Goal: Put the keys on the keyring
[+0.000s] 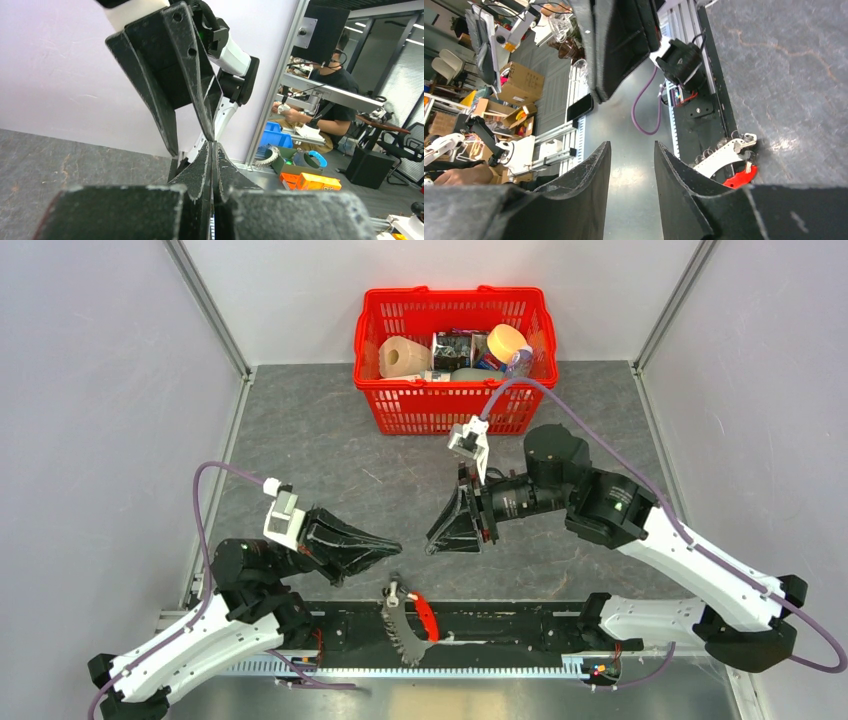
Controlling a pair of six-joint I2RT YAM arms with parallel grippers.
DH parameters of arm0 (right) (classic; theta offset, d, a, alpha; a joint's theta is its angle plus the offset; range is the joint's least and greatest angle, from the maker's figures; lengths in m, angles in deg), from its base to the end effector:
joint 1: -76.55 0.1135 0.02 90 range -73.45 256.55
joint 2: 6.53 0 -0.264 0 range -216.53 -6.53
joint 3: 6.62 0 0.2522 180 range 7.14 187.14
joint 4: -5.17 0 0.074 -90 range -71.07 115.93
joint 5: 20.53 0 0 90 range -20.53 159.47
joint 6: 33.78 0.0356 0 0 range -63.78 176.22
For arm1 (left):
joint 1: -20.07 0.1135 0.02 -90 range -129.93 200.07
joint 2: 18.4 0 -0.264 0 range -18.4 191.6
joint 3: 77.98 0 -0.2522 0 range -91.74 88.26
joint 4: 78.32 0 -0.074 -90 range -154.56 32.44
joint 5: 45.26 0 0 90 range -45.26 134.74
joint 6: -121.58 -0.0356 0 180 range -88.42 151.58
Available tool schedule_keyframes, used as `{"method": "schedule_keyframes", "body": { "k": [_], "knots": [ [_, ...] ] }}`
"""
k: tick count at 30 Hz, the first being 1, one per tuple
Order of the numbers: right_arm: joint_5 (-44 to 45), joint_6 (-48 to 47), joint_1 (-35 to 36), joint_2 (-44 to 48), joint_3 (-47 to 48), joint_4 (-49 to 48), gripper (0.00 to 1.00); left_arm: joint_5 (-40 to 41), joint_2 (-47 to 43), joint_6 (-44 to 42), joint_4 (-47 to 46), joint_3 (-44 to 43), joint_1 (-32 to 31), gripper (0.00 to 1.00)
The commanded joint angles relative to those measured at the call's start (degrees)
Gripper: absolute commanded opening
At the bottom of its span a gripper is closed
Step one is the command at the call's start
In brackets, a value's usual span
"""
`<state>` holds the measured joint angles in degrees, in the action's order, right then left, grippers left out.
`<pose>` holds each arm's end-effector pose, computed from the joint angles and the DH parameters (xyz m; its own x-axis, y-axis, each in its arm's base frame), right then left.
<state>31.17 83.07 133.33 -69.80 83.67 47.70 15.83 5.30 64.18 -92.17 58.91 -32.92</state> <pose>0.1043 0.1996 0.4366 -0.5750 -0.2311 -0.7848 -0.8115 0.0389 0.5831 0.0489 -0.0935 0.3611 -0.2296 -0.4789 -0.8473 0.9718 -0.0640 -0.2272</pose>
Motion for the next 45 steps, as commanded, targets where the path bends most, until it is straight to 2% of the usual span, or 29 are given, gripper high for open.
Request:
{"method": "schedule_keyframes", "body": {
  "k": [1,3,4,6,7,9,11,14,17,21,24,26,31,37,45],
  "knots": [
    [0.58,-4.97,-0.08,0.80,5.87,2.62,0.45,-0.67,0.58,3.39,-5.07,0.62,-0.01,0.02],
    [4.68,-7.86,-0.08,0.53,7.25,7.36,0.44,0.37,0.22,3.59,-4.28,0.80,0.01,0.02],
    [7.94,-9.51,-0.08,0.98,6.90,9.27,0.45,2.05,-0.28,3.54,-1.03,0.06,0.00,0.02],
    [13.28,-6.90,-0.17,2.53,-0.05,7.49,0.44,1.91,-1.10,3.11,6.04,-2.83,0.02,0.02],
    [11.46,-7.18,-0.16,2.76,-3.34,7.63,0.41,1.35,-1.85,2.00,10.86,-4.05,0.02,0.02],
    [13.58,-6.10,-0.16,4.91,-10.69,4.18,0.40,8.80,-4.69,0.29,17.41,-3.39,0.01,0.02],
    [17.08,-2.90,-0.22,7.86,-18.49,-2.86,0.45,13.80,-6.19,1.71,18.67,-1.72,0.00,0.02],
    [18.60,-0.88,-0.17,7.47,-21.51,-3.10,0.49,15.42,-6.84,0.90,25.38,-3.31,0.00,0.02],
    [17.21,2.34,-0.17,4.18,-25.00,-6.98,0.54,20.49,-8.48,0.58,31.09,-3.41,0.01,0.03],
    [14.14,8.95,-0.08,-3.06,-30.82,-16.12,0.58,25.58,-11.70,2.82,34.53,-1.22,0.00,0.18],
    [12.55,14.42,-0.09,-7.34,-35.91,-25.08,0.64,26.80,-13.54,3.52,37.18,-0.90,0.04,0.30],
    [12.55,16.97,0.00,-9.49,-38.44,-31.04,0.64,26.92,-14.95,3.55,38.47,-0.98,0.00,0.35],
    [13.58,18.30,2.27,-15.09,-37.50,-33.83,0.64,28.72,-17.73,4.05,42.22,-1.33,0.02,0.43],
    [14.43,19.67,5.57,-21.34,-33.81,-34.86,0.64,28.73,-20.68,4.75,44.85,-1.33,0.01,0.44],
    [15.75,23.06,6.82,-27.78,-33.60,-39.24,0.63,30.22,-23.18,4.50,48.65,-2.52,-0.01,0.45]
  ]
}}
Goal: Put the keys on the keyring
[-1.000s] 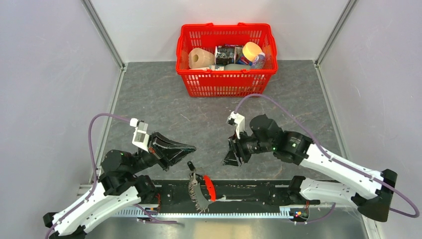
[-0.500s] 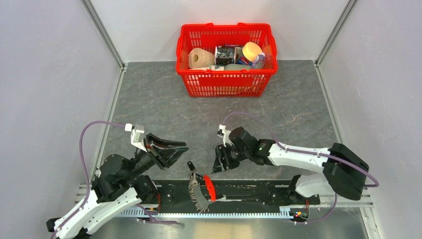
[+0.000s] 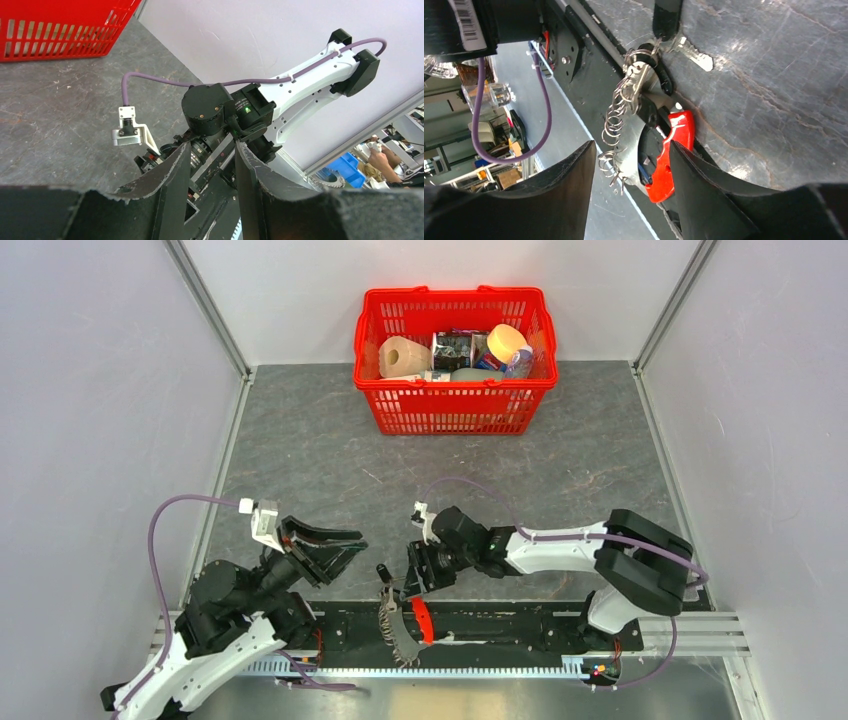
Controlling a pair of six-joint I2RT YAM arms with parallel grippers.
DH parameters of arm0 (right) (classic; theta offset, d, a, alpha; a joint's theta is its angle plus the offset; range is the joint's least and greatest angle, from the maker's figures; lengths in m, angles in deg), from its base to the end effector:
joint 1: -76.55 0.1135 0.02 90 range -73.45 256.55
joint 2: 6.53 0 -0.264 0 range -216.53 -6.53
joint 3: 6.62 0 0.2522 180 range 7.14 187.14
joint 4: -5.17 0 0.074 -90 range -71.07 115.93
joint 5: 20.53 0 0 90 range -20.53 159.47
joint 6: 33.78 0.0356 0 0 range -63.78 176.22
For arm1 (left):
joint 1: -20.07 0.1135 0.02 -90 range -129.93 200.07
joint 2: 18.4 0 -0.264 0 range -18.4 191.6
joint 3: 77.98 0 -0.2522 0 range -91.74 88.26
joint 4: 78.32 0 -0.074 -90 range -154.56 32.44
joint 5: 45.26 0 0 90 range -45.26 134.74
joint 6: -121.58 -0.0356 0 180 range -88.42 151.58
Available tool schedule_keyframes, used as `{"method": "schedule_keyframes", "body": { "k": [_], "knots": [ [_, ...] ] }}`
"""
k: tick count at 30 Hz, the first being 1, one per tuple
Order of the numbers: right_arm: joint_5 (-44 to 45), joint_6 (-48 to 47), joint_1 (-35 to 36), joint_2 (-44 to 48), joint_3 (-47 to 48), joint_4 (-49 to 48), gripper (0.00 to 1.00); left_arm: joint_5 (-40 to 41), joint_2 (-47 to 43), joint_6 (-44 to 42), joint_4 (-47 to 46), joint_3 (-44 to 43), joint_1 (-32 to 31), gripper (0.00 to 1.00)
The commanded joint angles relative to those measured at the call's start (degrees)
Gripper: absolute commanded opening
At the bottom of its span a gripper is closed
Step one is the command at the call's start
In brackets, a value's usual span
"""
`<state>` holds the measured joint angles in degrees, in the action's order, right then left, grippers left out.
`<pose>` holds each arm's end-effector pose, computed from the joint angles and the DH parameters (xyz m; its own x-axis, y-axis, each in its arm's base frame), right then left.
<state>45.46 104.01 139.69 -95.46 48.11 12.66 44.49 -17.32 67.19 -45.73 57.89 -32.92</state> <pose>0.1241 0.2770 0.1649 -0.9072 -0.2937 -0.3013 -0.4172 0.5346 0.7349 0.0288 -0.0385 0.3105 -0.3776 -0.4664 -0.7999 0.7149 0.4022 -0.5719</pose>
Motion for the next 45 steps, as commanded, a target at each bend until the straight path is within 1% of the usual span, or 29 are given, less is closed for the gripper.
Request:
{"method": "schedule_keyframes", "body": {
  "k": [1,8,16,32,33,35,40,41,45],
  "knots": [
    [1.45,2.34,0.49,-2.70,2.05,-4.57,0.63,1.50,-0.51,1.47,2.41,-1.63,-0.01,0.45],
    [0.67,2.40,0.87,-6.94,4.85,-5.90,0.61,1.48,-0.55,0.97,2.48,-1.86,0.01,0.45],
    [-1.56,3.21,1.20,-10.88,6.14,-8.49,0.51,1.66,-0.54,0.96,2.62,-1.39,0.01,0.45],
    [-3.01,5.34,3.19,-14.09,6.73,-11.84,0.44,1.83,-0.55,1.25,2.79,-1.02,-0.01,0.45],
    [-3.01,5.60,3.57,-15.11,7.08,-11.97,0.43,1.83,-2.38,1.25,2.79,-1.12,0.02,0.45],
    [-2.66,5.84,3.79,-15.70,7.17,-12.37,0.41,1.92,-2.39,1.26,2.96,-1.20,0.00,0.45],
    [-2.14,5.92,3.87,-16.28,7.50,-12.31,0.27,2.08,-2.58,1.21,3.32,-1.14,0.01,0.45],
    [-1.98,5.92,3.93,-16.26,7.54,-12.05,0.23,2.10,-2.58,1.15,3.40,-1.11,0.04,0.45],
    [-1.39,5.02,3.93,-15.49,7.63,-11.14,0.01,2.21,-2.75,1.12,3.56,-1.01,-0.01,0.45]
  ]
}}
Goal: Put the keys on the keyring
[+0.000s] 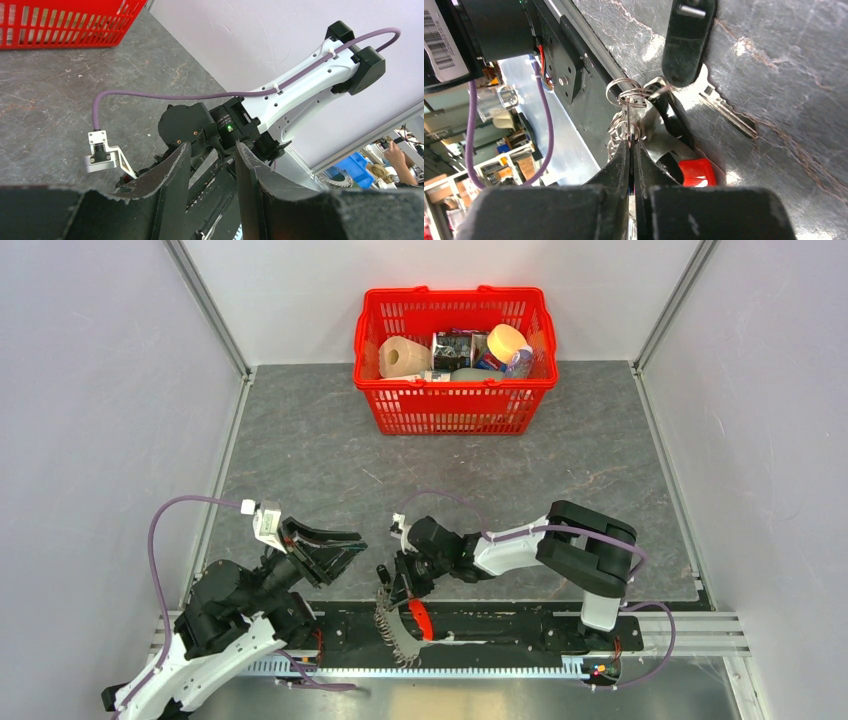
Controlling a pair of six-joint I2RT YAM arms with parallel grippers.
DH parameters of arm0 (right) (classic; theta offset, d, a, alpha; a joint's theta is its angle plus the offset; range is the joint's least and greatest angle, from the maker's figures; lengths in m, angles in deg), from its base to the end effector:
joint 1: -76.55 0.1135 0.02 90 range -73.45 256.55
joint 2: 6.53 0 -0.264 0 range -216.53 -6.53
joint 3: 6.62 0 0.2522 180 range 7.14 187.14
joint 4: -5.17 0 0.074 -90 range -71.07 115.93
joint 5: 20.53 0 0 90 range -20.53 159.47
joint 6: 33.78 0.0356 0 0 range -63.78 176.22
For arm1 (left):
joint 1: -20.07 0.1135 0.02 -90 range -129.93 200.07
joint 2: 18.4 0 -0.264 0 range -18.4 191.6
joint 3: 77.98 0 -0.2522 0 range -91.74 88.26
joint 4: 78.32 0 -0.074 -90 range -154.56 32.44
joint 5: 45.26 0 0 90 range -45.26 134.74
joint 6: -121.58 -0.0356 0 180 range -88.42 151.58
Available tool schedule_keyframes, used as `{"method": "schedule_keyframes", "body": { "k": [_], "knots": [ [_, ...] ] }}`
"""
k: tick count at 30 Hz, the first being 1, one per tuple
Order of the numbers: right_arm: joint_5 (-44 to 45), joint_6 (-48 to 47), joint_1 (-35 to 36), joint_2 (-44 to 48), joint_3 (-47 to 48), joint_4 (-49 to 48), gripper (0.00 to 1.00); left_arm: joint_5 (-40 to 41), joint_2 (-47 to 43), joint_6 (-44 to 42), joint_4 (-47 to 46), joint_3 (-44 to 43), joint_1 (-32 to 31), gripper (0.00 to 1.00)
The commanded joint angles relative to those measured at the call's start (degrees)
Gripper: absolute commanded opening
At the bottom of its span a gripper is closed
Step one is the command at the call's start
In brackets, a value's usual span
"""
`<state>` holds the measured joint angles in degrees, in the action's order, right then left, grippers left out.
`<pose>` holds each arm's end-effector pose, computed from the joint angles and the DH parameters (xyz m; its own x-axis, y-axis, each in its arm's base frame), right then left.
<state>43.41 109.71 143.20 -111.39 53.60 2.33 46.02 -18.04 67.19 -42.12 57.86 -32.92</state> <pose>0.1228 0.3240 0.1208 -0.9244 -0.3196 -0.2082 -0.3556 0.5248 0.7734 0.0287 -0.0368 0.3042 -0.3924 -0.4466 -0.8041 0.6846 0.4421 -0.5796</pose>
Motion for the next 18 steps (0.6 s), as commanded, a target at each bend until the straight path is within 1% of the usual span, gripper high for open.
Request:
{"method": "schedule_keyframes", "body": {
  "k": [1,8,18],
  "knots": [
    [0.96,-1.18,0.36,1.08,2.21,0.06,0.00,0.58,-2.07,1.12,-0.02,-0.99,0.03,0.45],
    [3.72,-5.52,0.34,7.04,2.51,6.79,0.00,0.38,-2.29,1.39,-0.11,-1.36,-0.01,0.45],
    [5.38,-8.72,0.58,15.47,1.81,12.63,0.00,-0.62,-2.34,2.44,-1.83,-1.54,-0.01,0.45]
  ]
}}
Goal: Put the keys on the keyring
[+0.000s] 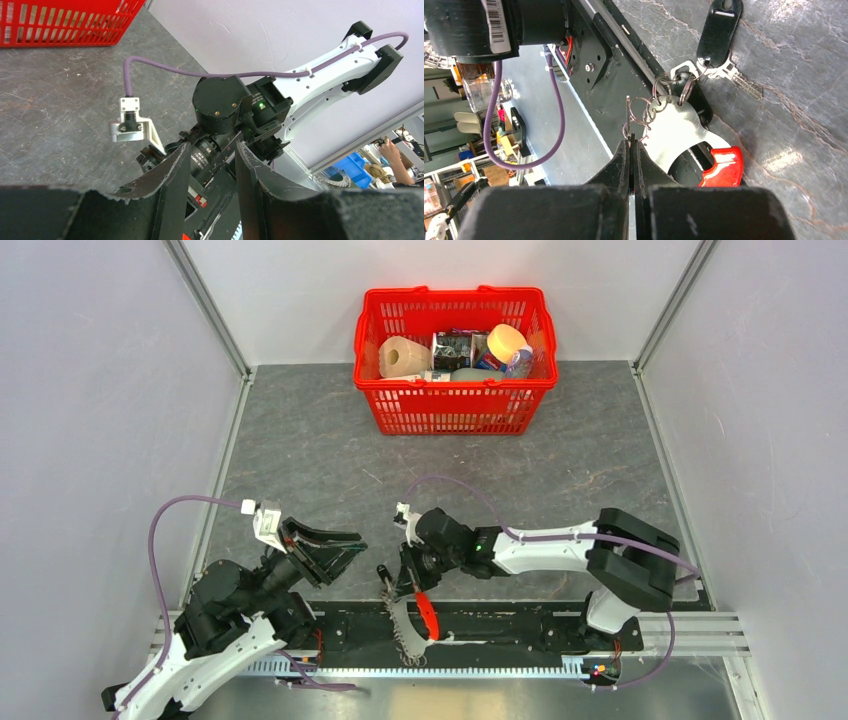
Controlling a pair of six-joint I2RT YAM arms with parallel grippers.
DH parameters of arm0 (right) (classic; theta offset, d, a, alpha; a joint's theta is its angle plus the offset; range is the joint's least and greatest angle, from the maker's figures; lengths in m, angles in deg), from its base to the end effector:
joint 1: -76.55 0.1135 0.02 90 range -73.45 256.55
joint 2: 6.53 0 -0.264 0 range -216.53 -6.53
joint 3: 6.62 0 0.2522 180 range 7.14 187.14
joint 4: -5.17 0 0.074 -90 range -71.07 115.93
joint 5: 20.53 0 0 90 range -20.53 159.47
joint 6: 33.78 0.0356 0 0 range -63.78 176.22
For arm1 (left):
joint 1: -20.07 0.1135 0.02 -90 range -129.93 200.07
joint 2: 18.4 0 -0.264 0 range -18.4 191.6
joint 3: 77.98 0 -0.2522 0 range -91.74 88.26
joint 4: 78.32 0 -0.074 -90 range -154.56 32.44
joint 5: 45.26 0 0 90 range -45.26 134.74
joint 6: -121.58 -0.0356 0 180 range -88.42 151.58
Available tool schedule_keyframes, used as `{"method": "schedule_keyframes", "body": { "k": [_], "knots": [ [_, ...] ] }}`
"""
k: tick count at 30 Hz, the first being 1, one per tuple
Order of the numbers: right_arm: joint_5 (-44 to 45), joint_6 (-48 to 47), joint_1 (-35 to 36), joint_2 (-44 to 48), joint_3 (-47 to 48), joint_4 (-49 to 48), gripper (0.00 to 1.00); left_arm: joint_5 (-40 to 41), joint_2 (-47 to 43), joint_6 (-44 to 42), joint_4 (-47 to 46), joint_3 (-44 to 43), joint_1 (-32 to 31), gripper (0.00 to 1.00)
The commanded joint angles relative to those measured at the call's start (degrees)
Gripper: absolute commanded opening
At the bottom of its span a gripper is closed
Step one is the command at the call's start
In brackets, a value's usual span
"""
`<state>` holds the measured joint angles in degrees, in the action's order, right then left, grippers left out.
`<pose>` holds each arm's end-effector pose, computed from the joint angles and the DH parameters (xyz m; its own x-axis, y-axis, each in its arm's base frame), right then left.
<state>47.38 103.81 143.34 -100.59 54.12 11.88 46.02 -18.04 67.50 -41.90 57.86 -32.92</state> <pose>0.1183 0.3098 0.1695 -0.8835 -0.3245 -0.3378 -0.4637 0.5043 0.7285 0.0288 -0.0368 0.3038 -0.3979 -0.4465 -0.8014 0.6811 0.4415 -0.5841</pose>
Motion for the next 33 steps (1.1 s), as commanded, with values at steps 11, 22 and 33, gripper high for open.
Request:
{"method": "schedule_keyframes", "body": {
  "k": [11,22,33],
  "knots": [
    [4.36,-6.82,0.43,15.71,3.04,13.60,0.00,-1.01,-2.14,3.23,-3.99,-0.83,0.00,0.45],
    [5.20,-12.09,0.45,24.23,9.48,26.30,0.00,-1.01,-2.21,3.80,-5.42,0.06,-0.01,0.45],
    [5.14,-16.89,0.45,28.09,16.73,35.76,0.00,-1.01,-2.29,3.62,-6.11,0.42,0.07,0.45]
  ]
}}
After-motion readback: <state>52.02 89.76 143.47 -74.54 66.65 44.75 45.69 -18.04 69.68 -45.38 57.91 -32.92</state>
